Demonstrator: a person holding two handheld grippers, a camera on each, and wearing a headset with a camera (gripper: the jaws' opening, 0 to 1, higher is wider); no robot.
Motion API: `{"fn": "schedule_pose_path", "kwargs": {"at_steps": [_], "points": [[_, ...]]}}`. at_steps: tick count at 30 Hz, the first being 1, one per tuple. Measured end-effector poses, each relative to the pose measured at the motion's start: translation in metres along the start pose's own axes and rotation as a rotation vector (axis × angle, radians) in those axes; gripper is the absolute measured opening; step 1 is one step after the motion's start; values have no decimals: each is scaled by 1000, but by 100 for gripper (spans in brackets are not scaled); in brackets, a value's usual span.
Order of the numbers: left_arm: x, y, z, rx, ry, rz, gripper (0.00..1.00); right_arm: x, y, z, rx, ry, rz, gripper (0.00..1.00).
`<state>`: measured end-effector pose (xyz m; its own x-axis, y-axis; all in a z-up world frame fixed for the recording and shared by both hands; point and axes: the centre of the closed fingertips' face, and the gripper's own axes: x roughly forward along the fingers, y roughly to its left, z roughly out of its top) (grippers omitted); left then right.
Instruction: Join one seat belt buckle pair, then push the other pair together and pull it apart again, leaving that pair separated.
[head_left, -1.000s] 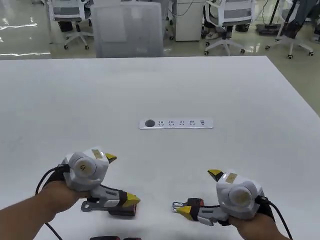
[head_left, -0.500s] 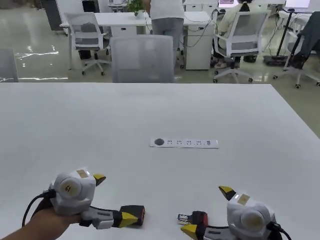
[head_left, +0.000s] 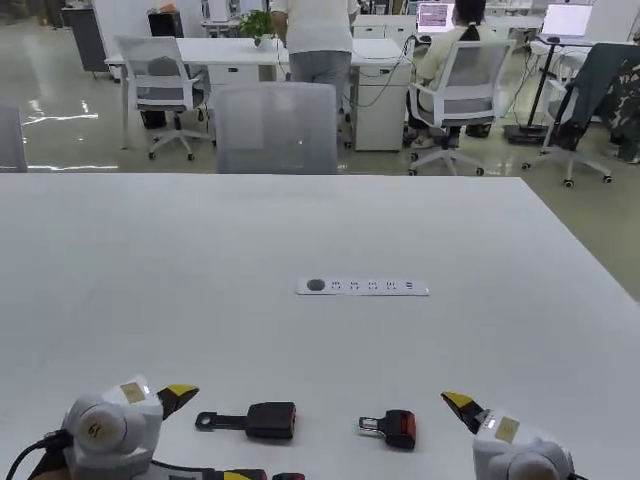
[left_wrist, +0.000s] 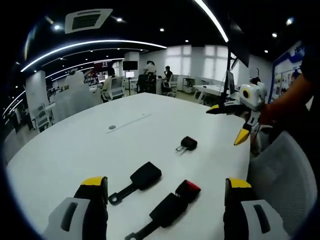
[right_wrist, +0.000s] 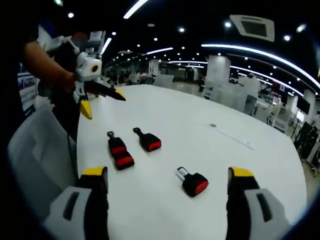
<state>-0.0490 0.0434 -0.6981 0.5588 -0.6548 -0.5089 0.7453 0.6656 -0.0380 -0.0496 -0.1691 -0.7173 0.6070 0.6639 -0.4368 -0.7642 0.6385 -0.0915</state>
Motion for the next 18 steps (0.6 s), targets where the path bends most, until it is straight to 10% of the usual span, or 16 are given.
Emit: {"fn": "schedule_pose_path", "kwargs": {"at_steps": [18], "points": [[-38,-13,-25,-116,-73,88,100,-45,13,-27,94,1,-119,100]]}}
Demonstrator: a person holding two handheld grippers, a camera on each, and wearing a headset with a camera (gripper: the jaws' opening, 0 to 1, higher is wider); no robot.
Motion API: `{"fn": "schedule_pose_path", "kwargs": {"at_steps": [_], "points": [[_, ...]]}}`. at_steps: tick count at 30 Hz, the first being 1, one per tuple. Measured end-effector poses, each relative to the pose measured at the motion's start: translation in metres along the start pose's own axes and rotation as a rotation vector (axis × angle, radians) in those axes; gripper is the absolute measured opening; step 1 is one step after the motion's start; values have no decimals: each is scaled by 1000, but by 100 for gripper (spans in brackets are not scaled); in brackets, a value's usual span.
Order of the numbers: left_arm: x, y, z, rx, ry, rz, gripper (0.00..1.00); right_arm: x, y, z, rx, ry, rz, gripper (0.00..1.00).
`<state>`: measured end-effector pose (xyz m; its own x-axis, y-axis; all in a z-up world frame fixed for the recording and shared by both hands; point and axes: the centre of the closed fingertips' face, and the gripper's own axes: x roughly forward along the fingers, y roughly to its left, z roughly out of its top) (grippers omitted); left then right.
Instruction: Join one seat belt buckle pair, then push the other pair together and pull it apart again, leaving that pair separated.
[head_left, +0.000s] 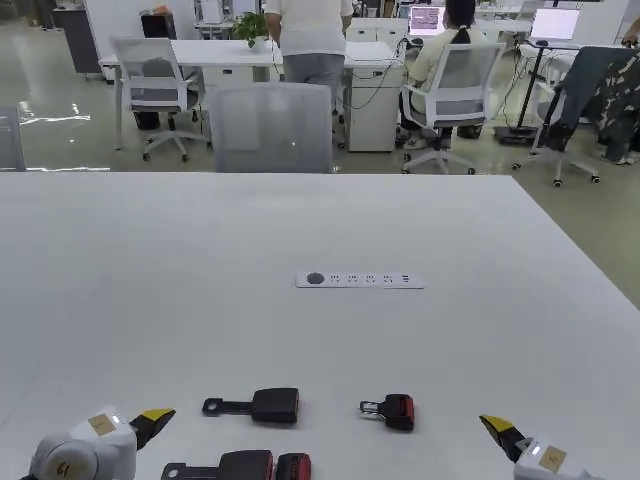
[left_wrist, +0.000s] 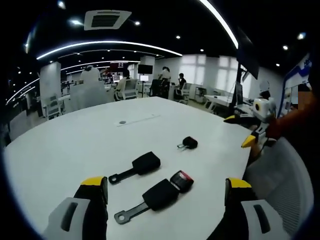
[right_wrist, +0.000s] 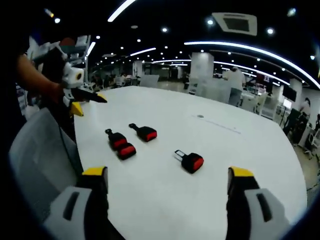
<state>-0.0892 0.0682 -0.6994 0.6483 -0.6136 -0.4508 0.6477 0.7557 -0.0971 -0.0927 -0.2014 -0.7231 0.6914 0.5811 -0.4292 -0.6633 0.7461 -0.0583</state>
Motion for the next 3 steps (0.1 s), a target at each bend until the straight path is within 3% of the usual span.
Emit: {"fn": "schedule_pose_path", "kwargs": {"at_steps": [3], "points": [[-3,3,1,-26,-21,21,100,-2,-2,2,15,-21,-19,100]]}}
